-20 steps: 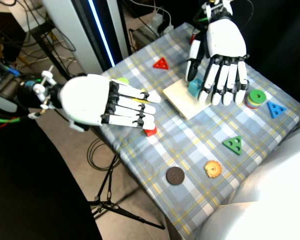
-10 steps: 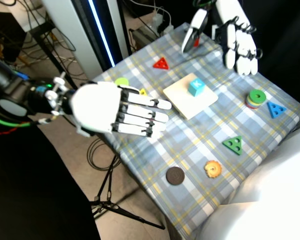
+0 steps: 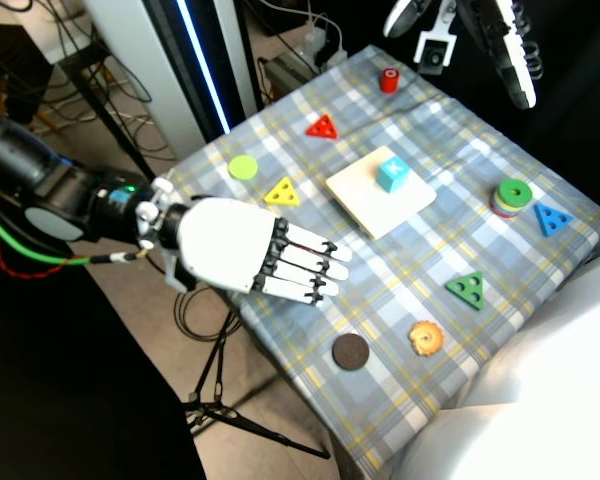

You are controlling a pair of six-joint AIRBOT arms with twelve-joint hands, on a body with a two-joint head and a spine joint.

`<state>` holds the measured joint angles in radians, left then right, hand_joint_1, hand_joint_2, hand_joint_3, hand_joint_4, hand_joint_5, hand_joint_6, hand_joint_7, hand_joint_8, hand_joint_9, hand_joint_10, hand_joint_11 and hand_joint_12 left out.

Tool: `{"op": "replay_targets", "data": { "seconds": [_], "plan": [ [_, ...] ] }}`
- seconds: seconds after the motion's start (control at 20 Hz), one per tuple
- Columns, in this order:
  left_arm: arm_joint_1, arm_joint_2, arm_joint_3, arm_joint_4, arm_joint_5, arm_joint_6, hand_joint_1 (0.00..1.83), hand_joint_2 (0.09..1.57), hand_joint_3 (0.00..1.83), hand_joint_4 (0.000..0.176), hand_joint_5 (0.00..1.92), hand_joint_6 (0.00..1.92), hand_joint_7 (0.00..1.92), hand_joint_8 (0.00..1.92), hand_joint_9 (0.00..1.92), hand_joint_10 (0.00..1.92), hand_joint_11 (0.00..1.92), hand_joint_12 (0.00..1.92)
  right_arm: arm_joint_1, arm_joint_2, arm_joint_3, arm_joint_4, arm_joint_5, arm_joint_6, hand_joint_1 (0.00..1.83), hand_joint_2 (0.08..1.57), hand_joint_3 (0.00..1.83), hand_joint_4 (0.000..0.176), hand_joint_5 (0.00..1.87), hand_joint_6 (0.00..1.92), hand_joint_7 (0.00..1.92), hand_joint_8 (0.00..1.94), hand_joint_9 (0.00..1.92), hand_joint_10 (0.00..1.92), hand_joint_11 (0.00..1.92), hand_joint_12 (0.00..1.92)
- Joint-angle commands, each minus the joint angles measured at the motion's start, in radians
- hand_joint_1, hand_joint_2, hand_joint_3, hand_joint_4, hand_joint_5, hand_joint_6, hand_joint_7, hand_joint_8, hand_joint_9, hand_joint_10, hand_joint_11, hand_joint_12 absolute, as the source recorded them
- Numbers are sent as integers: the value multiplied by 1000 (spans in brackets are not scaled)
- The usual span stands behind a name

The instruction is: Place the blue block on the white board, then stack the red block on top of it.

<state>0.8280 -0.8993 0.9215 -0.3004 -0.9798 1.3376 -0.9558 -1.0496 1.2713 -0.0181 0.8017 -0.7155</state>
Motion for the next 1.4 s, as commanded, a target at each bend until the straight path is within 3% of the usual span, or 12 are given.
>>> {"op": "replay_targets", "data": {
  "seconds": [0.0,0.25,0.55,0.6,0.65,0.7,0.8,0.95,1.0,1.05,1.2,1.35],
  "plan": [
    [-5,2,4,11,-121,-11,711,860,0,159,155,9,144,9,105,13,76,44,16,-2,5,20,109,-3,832,1065,1,16,425,2,418,1,493,1,42,1190],
    [-5,-1,7,5,-118,-11,692,863,2,146,184,2,184,2,133,4,89,77,16,-9,16,37,93,-17,930,1043,0,0,552,7,524,9,538,10,91,1168],
    [5,-1,6,3,-133,-36,686,867,2,154,187,4,181,1,136,3,67,81,19,-25,28,48,52,-35,1033,1099,6,0,796,19,694,14,674,20,246,934],
    [5,-1,6,3,-133,-36,687,869,3,159,179,0,174,0,130,0,63,82,19,-26,30,50,50,-35,1023,1184,0,41,833,959,708,2,681,9,239,959],
    [5,-1,6,3,-133,-36,692,869,3,161,174,0,170,0,128,0,63,84,19,-27,34,54,48,-35,1010,1195,0,46,818,1180,719,3,689,9,225,963],
    [5,-1,6,2,-134,-36,692,868,2,163,178,2,176,2,145,6,99,105,19,-27,35,56,47,-35,1007,1197,0,48,815,1224,734,9,699,12,223,965],
    [6,-1,6,0,-135,-37,684,862,4,164,183,2,177,0,172,0,3,454,19,-27,36,58,47,-35,1012,1189,0,46,825,1218,749,12,707,12,214,951],
    [9,-2,6,-5,-137,-38,713,868,2,166,184,3,166,1,143,2,0,328,19,-29,36,58,47,-35,1036,1176,0,16,849,1182,783,20,737,18,247,948],
    [11,-2,6,-6,-137,-39,713,868,2,166,184,3,166,1,143,2,0,328,19,-30,36,58,47,-35,1036,1176,0,16,849,1182,783,20,737,18,247,948],
    [12,-2,6,-7,-138,-39,713,873,3,155,185,2,162,0,134,2,0,281,19,-31,36,58,47,-35,1045,1173,0,0,857,1170,795,23,748,21,259,962],
    [16,-2,6,-12,-139,-42,723,880,3,153,192,1,178,2,132,1,0,172,23,-31,36,58,47,-35,1081,1149,0,0,909,1089,845,28,777,23,258,1073],
    [26,3,3,-14,-145,-46,735,878,0,121,207,3,194,5,122,4,26,60,42,-29,36,18,52,-6,1083,1126,0,0,954,1020,880,24,775,16,226,1123]
  ]
}}
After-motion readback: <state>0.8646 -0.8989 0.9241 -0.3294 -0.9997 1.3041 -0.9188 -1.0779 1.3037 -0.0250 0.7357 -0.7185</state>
